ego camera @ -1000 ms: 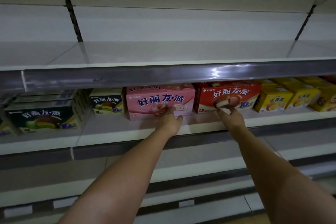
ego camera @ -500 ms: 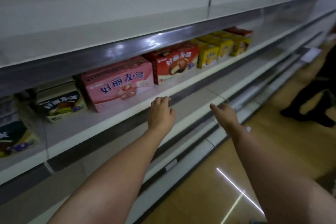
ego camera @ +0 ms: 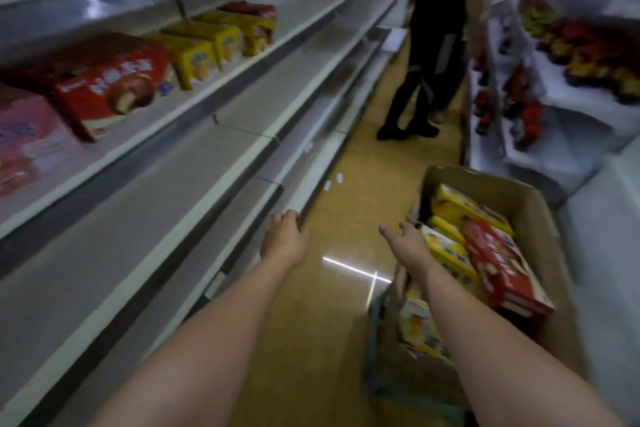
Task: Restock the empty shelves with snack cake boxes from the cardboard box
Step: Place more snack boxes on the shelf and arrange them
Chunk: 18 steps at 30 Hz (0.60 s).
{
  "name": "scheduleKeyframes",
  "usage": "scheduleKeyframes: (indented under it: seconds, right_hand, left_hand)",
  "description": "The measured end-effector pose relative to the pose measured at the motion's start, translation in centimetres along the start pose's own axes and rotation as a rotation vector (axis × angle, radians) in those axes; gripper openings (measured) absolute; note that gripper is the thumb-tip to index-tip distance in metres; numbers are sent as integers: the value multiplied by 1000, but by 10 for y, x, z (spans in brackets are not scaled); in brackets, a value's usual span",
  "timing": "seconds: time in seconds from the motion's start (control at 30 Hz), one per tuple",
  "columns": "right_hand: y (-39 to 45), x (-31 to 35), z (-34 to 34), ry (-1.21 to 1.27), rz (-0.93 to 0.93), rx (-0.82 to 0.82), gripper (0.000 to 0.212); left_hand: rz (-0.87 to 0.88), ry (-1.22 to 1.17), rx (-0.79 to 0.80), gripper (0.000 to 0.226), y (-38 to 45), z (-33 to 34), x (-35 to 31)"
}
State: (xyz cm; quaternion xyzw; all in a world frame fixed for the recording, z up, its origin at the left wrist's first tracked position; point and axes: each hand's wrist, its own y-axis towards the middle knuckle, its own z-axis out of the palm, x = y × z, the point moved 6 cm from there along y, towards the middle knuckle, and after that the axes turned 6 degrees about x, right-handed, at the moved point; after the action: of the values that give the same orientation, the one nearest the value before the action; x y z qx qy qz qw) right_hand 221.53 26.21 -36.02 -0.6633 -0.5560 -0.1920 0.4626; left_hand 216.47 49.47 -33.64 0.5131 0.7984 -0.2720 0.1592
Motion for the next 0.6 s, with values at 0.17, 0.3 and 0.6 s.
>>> scheduleKeyframes:
  seconds: [0.17, 0.3, 0.6]
  right_hand:
    - [-24, -89, -87, -15, 138, -81, 69]
    - [-47, -146, -139, 47, 195, -108, 65]
    - [-62, -189, -203, 152, 217, -153, 48]
  left_hand:
    - [92, 35, 143, 43, -34, 86, -67]
    - [110, 64, 221, 43, -59, 141, -105]
    - [176, 107, 337, 47, -79, 215, -166]
